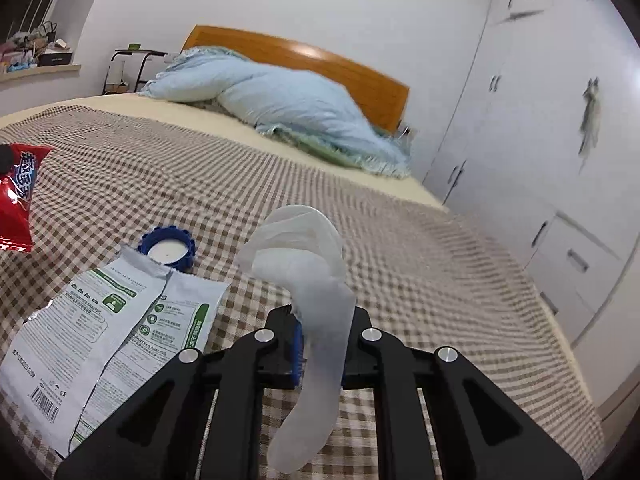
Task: Collect trash
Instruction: 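Lift the red wrapper and clear bag with both grippers toward the floor bag, then lower the red wrapper and clear bag into the floor trash bag with both grippers, then open the right gripper to drop the clear bag while the left releases the wrapper, then raise both open tools out of the bag toward the white-and-green packet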
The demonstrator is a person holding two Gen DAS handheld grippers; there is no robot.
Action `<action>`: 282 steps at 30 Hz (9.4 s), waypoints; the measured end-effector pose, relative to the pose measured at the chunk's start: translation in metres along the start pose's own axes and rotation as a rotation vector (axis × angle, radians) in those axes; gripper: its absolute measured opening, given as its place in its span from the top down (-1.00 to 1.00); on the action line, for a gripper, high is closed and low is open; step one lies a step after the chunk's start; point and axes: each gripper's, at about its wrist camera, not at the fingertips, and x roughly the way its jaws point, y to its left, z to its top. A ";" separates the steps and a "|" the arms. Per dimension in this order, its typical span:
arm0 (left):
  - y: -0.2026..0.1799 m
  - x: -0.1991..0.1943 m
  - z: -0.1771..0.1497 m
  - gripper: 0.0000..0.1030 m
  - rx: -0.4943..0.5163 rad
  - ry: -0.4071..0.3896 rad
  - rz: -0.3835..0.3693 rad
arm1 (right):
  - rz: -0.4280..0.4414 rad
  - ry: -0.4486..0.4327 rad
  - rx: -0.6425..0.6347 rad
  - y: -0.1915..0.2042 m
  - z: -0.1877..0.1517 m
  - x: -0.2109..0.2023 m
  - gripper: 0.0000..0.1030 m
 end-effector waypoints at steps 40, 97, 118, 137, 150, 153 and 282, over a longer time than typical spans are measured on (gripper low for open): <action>-0.057 -0.158 -0.077 0.60 0.126 -0.002 -0.106 | 0.152 -0.076 0.197 -0.019 -0.067 -0.205 0.78; -0.060 -0.278 -0.222 0.60 0.261 0.190 -0.091 | 0.337 0.061 0.229 0.012 -0.168 -0.325 0.78; -0.030 -0.257 -0.288 0.60 0.328 0.344 -0.050 | 0.369 0.231 0.145 0.046 -0.198 -0.320 0.78; -0.001 -0.195 -0.336 0.60 0.310 0.585 -0.038 | 0.418 0.397 0.067 0.072 -0.232 -0.301 0.78; 0.001 -0.159 -0.365 0.60 0.375 0.649 -0.014 | 0.418 0.472 0.026 0.088 -0.238 -0.278 0.78; 0.005 -0.150 -0.374 0.60 0.386 0.664 -0.011 | 0.420 0.500 0.011 0.095 -0.242 -0.271 0.78; 0.043 -0.124 -0.368 -0.85 0.250 0.612 0.018 | 0.446 0.711 0.146 0.118 -0.285 -0.223 -0.83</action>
